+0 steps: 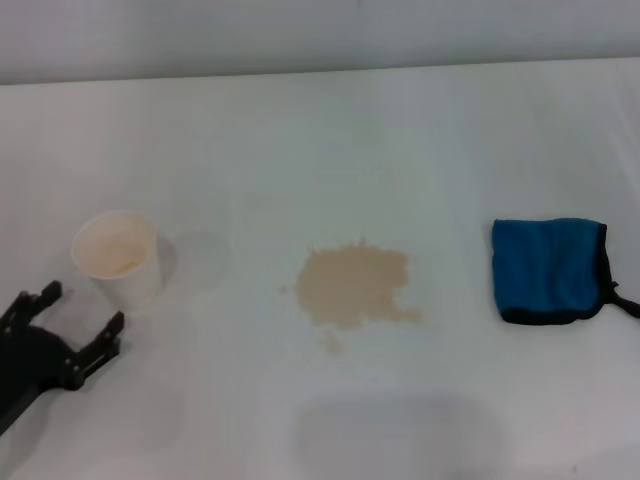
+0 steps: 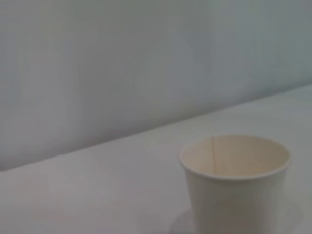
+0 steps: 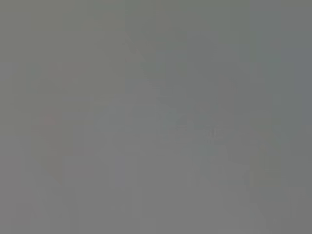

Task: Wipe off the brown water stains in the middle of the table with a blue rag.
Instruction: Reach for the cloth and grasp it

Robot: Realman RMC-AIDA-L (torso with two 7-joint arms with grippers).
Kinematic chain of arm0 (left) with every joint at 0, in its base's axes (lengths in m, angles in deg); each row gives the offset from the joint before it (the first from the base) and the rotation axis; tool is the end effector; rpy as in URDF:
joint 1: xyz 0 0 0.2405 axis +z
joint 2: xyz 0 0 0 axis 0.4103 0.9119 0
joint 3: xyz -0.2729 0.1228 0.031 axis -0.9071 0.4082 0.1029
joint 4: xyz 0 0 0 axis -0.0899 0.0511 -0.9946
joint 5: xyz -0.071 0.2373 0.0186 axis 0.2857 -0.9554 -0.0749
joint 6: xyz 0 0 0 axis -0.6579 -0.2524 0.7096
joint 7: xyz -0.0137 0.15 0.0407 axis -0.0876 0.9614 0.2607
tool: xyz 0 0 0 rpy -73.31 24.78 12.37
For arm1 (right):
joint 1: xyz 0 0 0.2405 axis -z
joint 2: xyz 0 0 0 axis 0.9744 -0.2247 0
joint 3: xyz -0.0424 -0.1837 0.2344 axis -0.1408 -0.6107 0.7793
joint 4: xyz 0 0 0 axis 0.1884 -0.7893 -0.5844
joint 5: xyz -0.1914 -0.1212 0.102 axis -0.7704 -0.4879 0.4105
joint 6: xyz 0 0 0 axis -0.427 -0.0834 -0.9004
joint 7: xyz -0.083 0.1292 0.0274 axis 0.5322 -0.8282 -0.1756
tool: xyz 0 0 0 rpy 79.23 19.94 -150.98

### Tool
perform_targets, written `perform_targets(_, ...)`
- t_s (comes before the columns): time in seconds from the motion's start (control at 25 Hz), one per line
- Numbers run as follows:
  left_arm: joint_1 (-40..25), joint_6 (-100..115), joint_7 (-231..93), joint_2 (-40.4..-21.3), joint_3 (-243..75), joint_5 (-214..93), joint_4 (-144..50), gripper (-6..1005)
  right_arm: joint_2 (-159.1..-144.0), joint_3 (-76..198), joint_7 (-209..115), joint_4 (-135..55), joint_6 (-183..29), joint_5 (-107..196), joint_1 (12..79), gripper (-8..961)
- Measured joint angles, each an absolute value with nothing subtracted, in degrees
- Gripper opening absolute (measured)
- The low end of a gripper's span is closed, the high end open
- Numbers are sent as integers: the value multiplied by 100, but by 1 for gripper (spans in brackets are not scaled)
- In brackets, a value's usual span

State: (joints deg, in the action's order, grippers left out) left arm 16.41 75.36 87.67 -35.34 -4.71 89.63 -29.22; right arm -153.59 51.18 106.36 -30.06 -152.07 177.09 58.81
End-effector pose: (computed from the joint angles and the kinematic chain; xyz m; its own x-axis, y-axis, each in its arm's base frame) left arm -0.4327 0.2739 -0.1032 0.8498 0.1963 0.4892 0.5096 -0.5430 -0.6674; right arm 0.4927 0.3327 0.0778 0.7078 0.0297 -0.7058 -0.7044 0.1061 -0.7018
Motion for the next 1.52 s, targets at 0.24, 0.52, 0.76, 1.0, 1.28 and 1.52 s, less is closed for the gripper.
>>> perform_targets(0.24,1856,8172,8833,-3514,-476,9615,-2987,879,-15359,5118,10635,-3006,-15204,17709,5872,647)
perform_targets(0.52,2076,9012,8952,-3500,-733,10153,-3002,880,-15359,5118,10631,-3042,-15344,17709,5941,647)
perform_targets(0.76,2070,9292,9065,-3500,-1384,10178,-3003,880,-15354,5117,10268,-3046,-15419,17708,6050,647)
perform_targets(1.0,1761,9170,9103,-3481,-1829,10181,-3124,879,-15333,5114,9184,-2782,-15492,17620,6224,646)
perform_targets(1.28,1423,8943,9110,-3472,-2348,10195,-3198,880,-15309,5108,6922,-1802,-15218,16818,6448,646)
perform_targets(1.52,1116,8386,9110,-3462,-2354,10198,-3207,879,-14941,5103,4942,-1406,-14842,15458,6370,648)
